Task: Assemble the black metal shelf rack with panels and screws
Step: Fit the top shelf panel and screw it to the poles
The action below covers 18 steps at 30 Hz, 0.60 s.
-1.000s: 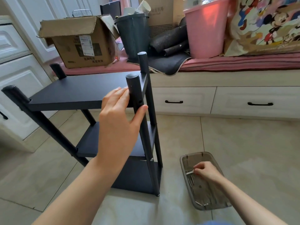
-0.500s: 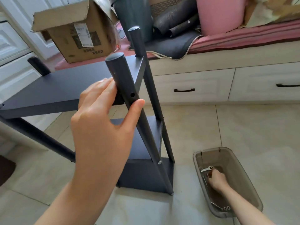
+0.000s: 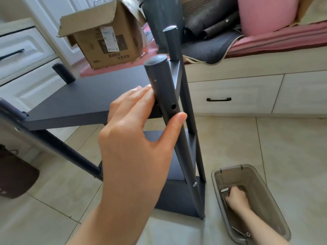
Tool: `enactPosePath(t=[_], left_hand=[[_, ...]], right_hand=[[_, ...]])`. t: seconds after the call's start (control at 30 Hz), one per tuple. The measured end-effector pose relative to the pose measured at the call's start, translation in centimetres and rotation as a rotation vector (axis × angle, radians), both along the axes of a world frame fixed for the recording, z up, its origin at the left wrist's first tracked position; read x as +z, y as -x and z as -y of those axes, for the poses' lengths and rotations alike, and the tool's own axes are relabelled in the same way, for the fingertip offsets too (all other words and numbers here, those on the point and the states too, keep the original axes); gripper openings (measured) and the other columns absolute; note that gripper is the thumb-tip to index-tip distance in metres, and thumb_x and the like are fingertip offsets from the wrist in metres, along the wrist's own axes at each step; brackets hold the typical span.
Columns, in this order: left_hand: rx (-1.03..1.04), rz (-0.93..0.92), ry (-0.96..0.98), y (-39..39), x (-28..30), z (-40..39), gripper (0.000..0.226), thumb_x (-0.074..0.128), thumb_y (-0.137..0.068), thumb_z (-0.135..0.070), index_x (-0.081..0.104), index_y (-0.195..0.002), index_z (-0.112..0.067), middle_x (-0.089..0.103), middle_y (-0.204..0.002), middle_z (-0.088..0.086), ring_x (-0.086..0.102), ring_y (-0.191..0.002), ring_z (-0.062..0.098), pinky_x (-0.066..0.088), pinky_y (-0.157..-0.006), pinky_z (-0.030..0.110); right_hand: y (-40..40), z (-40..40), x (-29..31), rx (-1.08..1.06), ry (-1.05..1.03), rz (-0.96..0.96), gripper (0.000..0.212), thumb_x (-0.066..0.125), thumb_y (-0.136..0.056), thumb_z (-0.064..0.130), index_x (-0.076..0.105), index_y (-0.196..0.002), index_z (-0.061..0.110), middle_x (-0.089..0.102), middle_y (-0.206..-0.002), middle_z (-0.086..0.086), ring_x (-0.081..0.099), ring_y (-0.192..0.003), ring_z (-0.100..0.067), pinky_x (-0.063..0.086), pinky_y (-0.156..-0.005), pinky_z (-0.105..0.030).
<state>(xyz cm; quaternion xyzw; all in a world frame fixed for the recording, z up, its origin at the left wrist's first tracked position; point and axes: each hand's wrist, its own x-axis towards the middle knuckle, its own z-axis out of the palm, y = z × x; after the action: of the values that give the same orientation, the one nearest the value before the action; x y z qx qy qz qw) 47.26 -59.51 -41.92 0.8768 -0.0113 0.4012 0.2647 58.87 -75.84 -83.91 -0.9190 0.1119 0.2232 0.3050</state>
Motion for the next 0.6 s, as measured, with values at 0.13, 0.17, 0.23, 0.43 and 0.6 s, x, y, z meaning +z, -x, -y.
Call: enactPosePath(t=[0.13,0.17,0.23,0.43,0.6], left_hand=[[-0.009,0.008,-0.015,0.0,0.1,-0.1,0.046,0.074,-0.084,-0.038,0.072,-0.121,-0.011,0.068,-0.122,-0.004,0.061,-0.120,0.016,0.049,-0.103,0.035],[-0.008,0.012,-0.014,0.0,0.0,-0.2,0.046,0.072,-0.082,-0.037,0.072,-0.120,-0.011,0.069,-0.121,-0.003,0.061,-0.120,0.017,0.050,-0.102,0.036],[0.001,0.020,-0.017,-0.1,0.0,-0.1,0.045,0.075,-0.082,-0.034,0.073,-0.119,-0.010,0.069,-0.120,-0.003,0.062,-0.119,0.019,0.049,-0.102,0.036],[-0.012,-0.007,0.035,0.1,0.1,-0.3,0.045,0.085,-0.077,-0.018,0.073,-0.118,-0.006,0.071,-0.120,0.002,0.058,-0.126,0.023,0.038,-0.108,0.022],[-0.098,-0.065,0.087,1.3,0.3,-0.7,0.043,0.085,-0.079,-0.017,0.073,-0.119,-0.007,0.070,-0.126,0.000,0.042,-0.142,0.019,0.017,-0.110,0.003]], right_hand=[[0.0,-0.7,1.3,-0.016,-0.048,0.025,0.017,0.065,-0.090,0.022,0.053,-0.097,0.011,0.065,-0.106,-0.014,0.063,-0.097,-0.033,0.050,-0.077,-0.034],[0.1,-0.7,1.7,-0.011,-0.050,0.036,0.017,0.065,-0.090,0.021,0.052,-0.095,0.012,0.065,-0.105,-0.012,0.063,-0.097,-0.032,0.048,-0.074,-0.032],[0.1,-0.2,2.8,0.016,-0.045,0.062,0.015,0.065,-0.091,0.020,0.053,-0.096,0.013,0.066,-0.104,-0.008,0.063,-0.099,-0.030,0.043,-0.070,-0.029],[1.0,1.2,12.1,0.110,-0.126,0.177,0.015,0.076,-0.084,0.022,0.063,-0.082,0.014,0.066,-0.080,0.001,0.065,-0.086,-0.019,0.045,-0.071,-0.029],[4.2,1.8,24.7,0.075,-0.322,0.387,0.022,0.075,-0.079,0.008,0.058,-0.071,0.018,0.062,-0.070,0.003,0.056,-0.070,-0.016,0.042,-0.067,-0.026]])
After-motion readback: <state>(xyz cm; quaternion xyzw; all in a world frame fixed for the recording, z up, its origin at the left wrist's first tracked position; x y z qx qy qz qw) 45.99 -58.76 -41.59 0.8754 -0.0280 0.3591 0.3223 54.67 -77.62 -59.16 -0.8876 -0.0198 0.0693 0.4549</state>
